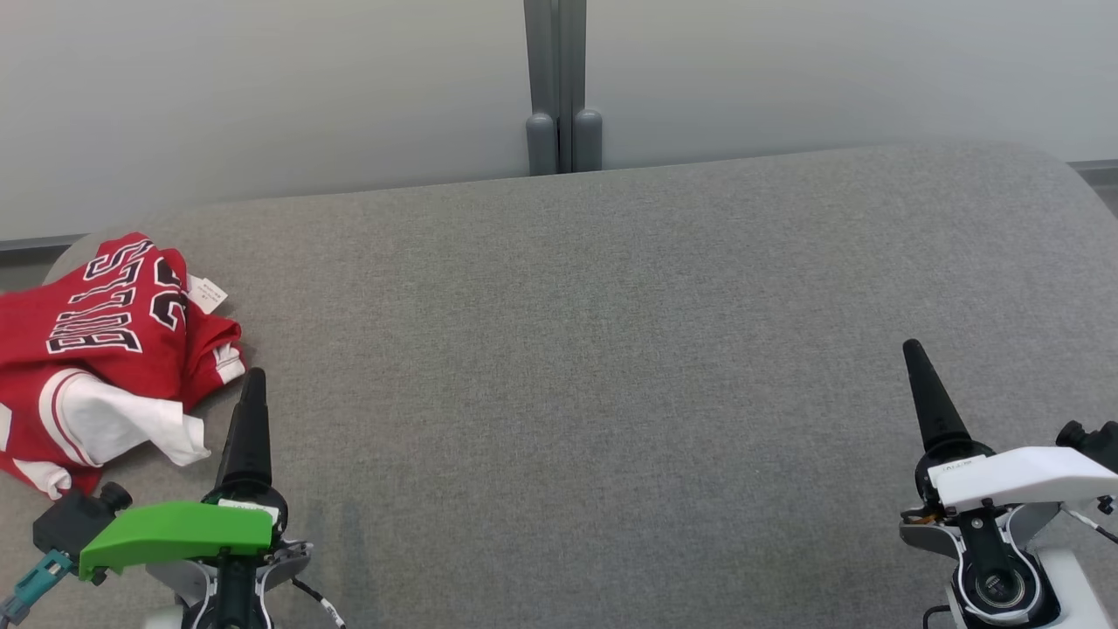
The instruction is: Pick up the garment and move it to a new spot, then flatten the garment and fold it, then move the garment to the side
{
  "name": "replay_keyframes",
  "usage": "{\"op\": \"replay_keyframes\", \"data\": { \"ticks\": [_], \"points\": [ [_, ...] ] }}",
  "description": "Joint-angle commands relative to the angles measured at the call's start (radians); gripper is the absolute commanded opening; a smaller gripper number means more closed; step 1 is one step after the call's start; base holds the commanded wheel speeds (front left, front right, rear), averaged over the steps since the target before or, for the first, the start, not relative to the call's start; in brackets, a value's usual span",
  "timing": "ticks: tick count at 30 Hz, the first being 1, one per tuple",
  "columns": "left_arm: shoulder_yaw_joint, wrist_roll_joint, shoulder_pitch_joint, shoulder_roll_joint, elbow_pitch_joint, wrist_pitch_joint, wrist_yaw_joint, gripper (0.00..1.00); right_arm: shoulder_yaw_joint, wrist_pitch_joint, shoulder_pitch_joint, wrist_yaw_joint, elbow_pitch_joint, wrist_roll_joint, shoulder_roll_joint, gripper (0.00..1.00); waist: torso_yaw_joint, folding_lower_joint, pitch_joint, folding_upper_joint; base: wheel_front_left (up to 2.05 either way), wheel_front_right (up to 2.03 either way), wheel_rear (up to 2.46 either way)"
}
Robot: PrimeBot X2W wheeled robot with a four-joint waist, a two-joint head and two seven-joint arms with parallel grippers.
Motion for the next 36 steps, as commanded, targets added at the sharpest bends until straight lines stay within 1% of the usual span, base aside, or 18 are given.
{"op": "replay_keyframes", "data": {
  "ticks": [1,7,19,36],
  "points": [
    [-0.006,0.048,-0.03,0.015,-0.018,-0.014,0.0,1.0,0.007,-0.013,-0.024,0.0,-0.022,-0.05,-0.012,1.0,0.0,0.0,-0.001,0.0,0.0,0.0,0.0],
    [-0.022,0.156,-0.029,0.019,-0.015,-0.036,0.0,1.0,0.023,-0.035,-0.022,0.0,-0.031,-0.16,-0.025,1.0,0.0,0.0,-0.004,0.0,0.0,0.0,0.0],
    [-0.042,0.352,-0.034,0.023,0.012,-0.076,0.001,1.0,0.056,-0.075,-0.027,0.0,-0.029,-0.339,-0.043,1.0,0.0,0.0,-0.007,0.0,0.0,0.0,0.0],
    [-0.054,0.564,-0.033,0.025,0.049,-0.126,0.001,1.0,0.1,-0.125,-0.029,0.0,-0.015,-0.542,-0.059,1.0,0.001,0.0,-0.009,0.0,0.0,0.0,0.0]
  ]
}}
